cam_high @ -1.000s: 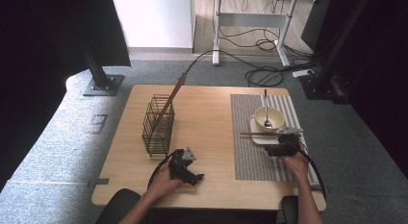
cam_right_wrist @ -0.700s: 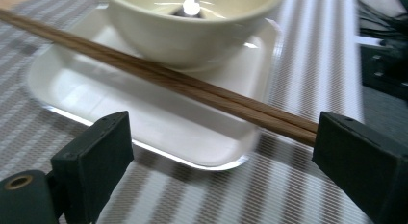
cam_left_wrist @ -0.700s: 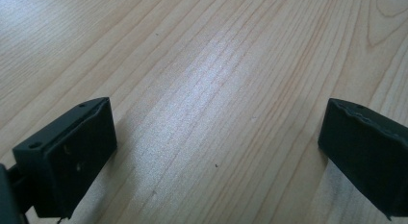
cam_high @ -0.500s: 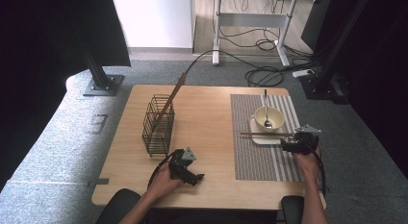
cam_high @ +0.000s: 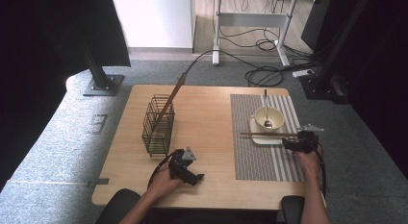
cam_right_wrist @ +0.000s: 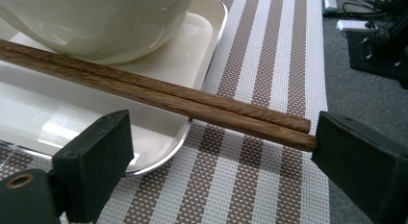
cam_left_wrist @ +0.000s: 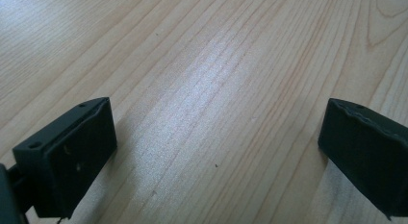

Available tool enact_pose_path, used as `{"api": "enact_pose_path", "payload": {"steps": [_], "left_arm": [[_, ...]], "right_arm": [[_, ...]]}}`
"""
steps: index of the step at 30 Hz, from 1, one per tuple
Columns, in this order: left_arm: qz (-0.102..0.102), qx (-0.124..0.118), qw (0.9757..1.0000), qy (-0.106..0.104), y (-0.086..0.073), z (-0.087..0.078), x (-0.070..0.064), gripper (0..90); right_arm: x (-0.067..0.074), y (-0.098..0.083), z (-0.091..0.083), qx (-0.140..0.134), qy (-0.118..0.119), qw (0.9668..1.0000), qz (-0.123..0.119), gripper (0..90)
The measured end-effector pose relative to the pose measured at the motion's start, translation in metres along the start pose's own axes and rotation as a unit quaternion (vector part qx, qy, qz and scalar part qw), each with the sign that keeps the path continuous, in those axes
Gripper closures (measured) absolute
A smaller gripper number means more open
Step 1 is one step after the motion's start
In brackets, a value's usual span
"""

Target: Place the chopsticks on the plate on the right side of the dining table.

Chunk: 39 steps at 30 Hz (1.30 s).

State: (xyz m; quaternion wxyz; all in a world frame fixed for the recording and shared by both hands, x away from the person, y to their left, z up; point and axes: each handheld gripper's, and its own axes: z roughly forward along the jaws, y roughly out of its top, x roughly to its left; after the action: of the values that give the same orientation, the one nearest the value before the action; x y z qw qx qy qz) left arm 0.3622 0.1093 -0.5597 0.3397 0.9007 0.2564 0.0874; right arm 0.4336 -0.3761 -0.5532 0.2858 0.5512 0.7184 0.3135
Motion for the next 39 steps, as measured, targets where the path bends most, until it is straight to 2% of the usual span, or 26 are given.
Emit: {"api": "enact_pose_path", "payload": {"steps": [5,14,20,26,39], "left_arm": [[0.0,0.0,1.0,0.0,0.0,0.0,0.0,0.0],[0.0,0.0,1.0,0.0,0.0,0.0,0.0,0.0],[0.0,0.0,1.0,0.0,0.0,0.0,0.0,0.0],[0.0,0.0,1.0,0.0,0.0,0.0,0.0,0.0],[0.0,0.0,1.0,0.0,0.0,0.0,0.0,0.0]], "right_arm": [[0.002,0.0,0.0,0.0,0.005,1.0,-0.002,12.1],[0.009,0.003,0.002,0.001,0.01,0.9999,-0.009,12.9],[0.01,0.003,0.002,0.002,0.007,0.9999,-0.011,12.6],[0.011,0.003,-0.004,0.003,-0.009,0.9999,-0.014,13.1],[0.013,0.003,-0.005,0.0,-0.002,0.9999,-0.015,16.5]]}}
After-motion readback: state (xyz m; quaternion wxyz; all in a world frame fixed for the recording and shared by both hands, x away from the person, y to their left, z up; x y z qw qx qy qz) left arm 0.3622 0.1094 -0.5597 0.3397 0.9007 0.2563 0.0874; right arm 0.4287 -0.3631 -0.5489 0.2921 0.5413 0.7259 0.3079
